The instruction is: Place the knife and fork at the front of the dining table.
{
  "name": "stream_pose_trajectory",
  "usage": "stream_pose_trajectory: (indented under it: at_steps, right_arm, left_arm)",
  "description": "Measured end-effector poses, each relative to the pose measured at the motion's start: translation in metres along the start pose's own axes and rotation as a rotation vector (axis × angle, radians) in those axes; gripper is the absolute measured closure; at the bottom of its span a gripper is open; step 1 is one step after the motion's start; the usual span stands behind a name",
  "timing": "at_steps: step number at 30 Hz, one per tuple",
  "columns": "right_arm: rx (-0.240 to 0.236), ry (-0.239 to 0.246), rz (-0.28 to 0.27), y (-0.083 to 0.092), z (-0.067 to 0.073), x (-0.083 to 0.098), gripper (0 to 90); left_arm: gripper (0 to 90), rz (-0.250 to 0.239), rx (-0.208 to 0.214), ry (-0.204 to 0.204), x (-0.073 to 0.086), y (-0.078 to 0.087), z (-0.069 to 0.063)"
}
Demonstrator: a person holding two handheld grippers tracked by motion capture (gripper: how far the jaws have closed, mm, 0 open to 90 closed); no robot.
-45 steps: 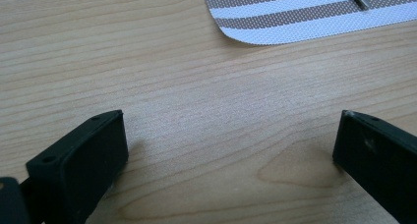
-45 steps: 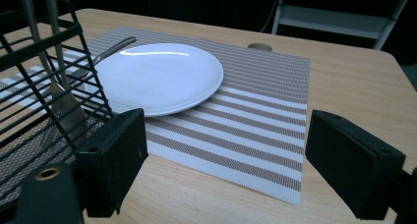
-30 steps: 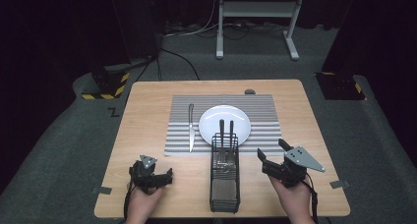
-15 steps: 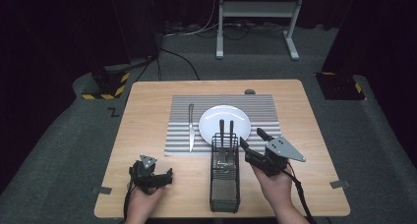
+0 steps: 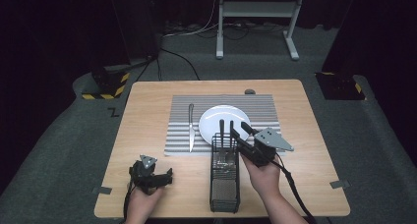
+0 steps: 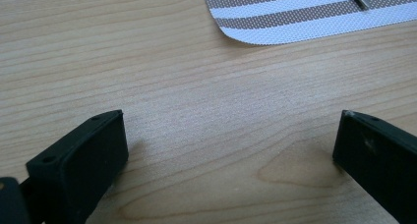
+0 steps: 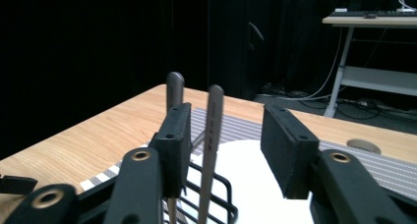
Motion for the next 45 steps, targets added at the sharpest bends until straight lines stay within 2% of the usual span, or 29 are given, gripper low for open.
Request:
stream_pose_trajectory:
  at_steps: [8, 15, 29, 32, 33, 40, 45]
  right_arm:
    - [-0.008, -0.002, 0.038, -0.011, 0.004, 0.008, 68.7]
    - [-0.016, -0.012, 0.05, -0.014, 0.006, 0.013, 74.1]
    - [-0.027, -0.054, 0.082, -0.018, 0.002, 0.018, 74.5]
    - [-0.024, -0.054, 0.082, -0.018, 0.002, 0.018, 77.4]
    - [-0.028, -0.053, 0.083, -0.018, 0.003, 0.018, 81.1]
    - [-0.035, -0.051, 0.071, -0.016, 0.004, 0.017, 84.0]
    - [-0.044, -0.038, 0.04, -0.011, 0.006, 0.013, 88.0]
  left_arm:
    - [0.2, 0.0, 0.001, 0.001, 0.0, 0.0, 0.0]
    - [0.2, 0.0, 0.001, 0.001, 0.0, 0.0, 0.0]
    - [0.2, 0.0, 0.003, 0.001, 0.0, 0.0, 0.0]
    - [0.2, 0.0, 0.003, 0.001, 0.0, 0.0, 0.0]
    - [0.2, 0.0, 0.002, 0.0, 0.001, 0.0, 0.0]
    - [0.2, 0.001, 0.002, -0.002, 0.001, 0.001, 0.0]
    - [0.2, 0.001, 0.003, -0.002, 0.001, 0.001, 0.0]
Point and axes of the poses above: each handheld gripper's, and its own axes: y roughly backward along the jaws, x roughly out of its underside, z roughly to its left, the point moved 10 cm from there along -y, roughly forward along the jaws, and after that the axes turned 1 degree about -z, right-handed, at the moved point
